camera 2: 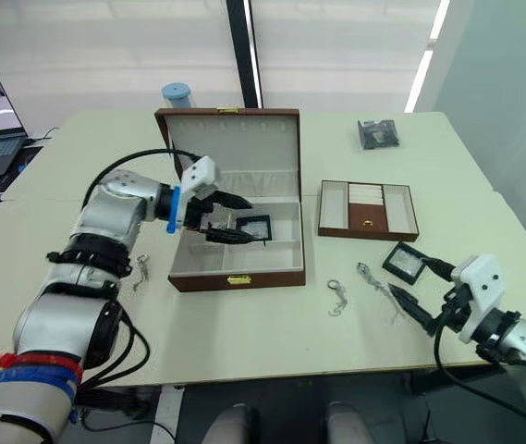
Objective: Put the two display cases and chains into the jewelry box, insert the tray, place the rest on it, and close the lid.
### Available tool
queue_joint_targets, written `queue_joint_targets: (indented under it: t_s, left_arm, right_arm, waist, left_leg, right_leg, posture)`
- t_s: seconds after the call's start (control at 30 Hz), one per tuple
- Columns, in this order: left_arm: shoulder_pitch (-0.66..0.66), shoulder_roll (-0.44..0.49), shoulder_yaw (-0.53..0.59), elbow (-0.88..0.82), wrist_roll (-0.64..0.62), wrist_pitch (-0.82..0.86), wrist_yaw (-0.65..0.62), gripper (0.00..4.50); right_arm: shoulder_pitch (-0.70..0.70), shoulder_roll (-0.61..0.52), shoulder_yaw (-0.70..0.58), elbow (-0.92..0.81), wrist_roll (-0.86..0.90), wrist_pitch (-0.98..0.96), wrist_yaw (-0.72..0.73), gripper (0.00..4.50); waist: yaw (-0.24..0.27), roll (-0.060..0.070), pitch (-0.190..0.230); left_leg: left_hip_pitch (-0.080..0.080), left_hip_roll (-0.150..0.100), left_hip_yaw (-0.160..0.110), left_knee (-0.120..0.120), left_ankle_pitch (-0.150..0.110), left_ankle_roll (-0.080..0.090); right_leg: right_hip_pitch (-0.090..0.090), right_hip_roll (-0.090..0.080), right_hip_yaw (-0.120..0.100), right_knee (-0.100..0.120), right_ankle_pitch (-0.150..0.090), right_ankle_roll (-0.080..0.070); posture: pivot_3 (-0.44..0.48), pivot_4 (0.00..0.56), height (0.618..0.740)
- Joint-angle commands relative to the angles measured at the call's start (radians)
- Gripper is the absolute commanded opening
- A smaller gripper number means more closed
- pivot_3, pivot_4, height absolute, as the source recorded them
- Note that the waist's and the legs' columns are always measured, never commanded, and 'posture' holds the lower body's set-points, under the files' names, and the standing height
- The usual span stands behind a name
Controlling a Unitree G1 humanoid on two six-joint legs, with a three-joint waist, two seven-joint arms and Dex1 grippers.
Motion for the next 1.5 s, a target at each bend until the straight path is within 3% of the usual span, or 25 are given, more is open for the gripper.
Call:
queue_joint_targets:
  t_s: [0.03, 0.23, 0.43, 0.63, 0.83, 1.1, 1.5]
  left_arm:
    - [0.079, 0.079, 0.095, -0.273, -0.114, 0.205, 0.033, 4.46]
    - [0.354, 0.219, 0.264, -0.538, -0.203, 0.394, 0.169, 4.46]
    - [0.572, 0.297, 0.43, -0.657, -0.236, 0.435, 0.288, 4.46]
    - [0.828, 0.285, 0.597, -0.683, -0.206, 0.341, 0.395, 4.46]
    - [0.979, 0.245, 0.696, -0.66, -0.188, 0.227, 0.504, 4.46]
    - [1.092, 0.229, 0.74, -0.63, -0.179, 0.147, 0.586, 4.46]
    - [1.08, 0.248, 0.707, -0.583, -0.19, 0.108, 0.619, 4.46]
  right_arm:
    - [-0.02, -0.025, -0.051, 0.072, -0.01, -0.057, 0.055, 4.5]
    - [-0.068, -0.055, -0.04, 0.22, -0.036, -0.096, 0.131, 4.5]
    - [-0.127, -0.073, -0.007, 0.321, -0.063, -0.122, 0.189, 4.5]
    - [-0.182, -0.089, 0.028, 0.382, -0.082, -0.122, 0.227, 4.5]
    - [-0.218, -0.105, 0.05, 0.427, -0.106, -0.126, 0.255, 4.5]
    - [-0.221, -0.115, 0.053, 0.48, -0.137, -0.151, 0.274, 4.5]
    - [-0.215, -0.109, 0.051, 0.476, -0.14, -0.155, 0.269, 4.5]
  waist:
    - [0.007, 0.0, 0.0]
    - [0.009, 0.001, 0.0]
    - [0.01, 0.002, 0.0]
    - [0.008, 0.002, 0.0]
    - [0.011, 0.002, 0.0]
    - [0.011, 0.002, 0.0]
    - [0.01, 0.002, 0.0]
  left_leg:
    - [0.0, 0.0, 0.0, 0.0, 0.0, 0.0]
    - [0.001, 0.001, 0.0, 0.001, 0.0, 0.0]
    - [0.001, 0.001, -0.001, 0.001, 0.0, 0.0]
    - [0.002, 0.003, 0.001, 0.0, 0.0, 0.0]
    - [0.002, 0.003, 0.0, 0.0, 0.0, 0.0]
    - [0.002, 0.001, 0.001, 0.0, 0.0, 0.001]
    - [0.002, 0.001, 0.001, -0.001, -0.001, 0.001]
  right_leg:
    - [0.0, 0.0, 0.0, 0.0, 0.0, 0.0]
    - [0.002, -0.003, 0.0, 0.0, 0.0, 0.0]
    - [0.002, -0.003, 0.0, 0.0, 0.0, 0.0]
    - [0.002, -0.005, 0.001, 0.0, 0.0, 0.0]
    - [0.002, -0.009, 0.0, 0.0, 0.0, 0.0]
    - [0.002, -0.013, 0.0, 0.0, 0.0, 0.0]
    - [0.002, -0.013, 0.0, 0.0, 0.0, 0.0]
  posture:
    - [0.0, 0.15, 0.74]
    - [0.0, 0.15, 0.74]
    - [0.0, 0.15, 0.74]
    - [0.0, 0.15, 0.74]
    - [0.0, 0.15, 0.74]
    - [0.0, 0.15, 0.74]
    - [0.0, 0.15, 0.74]
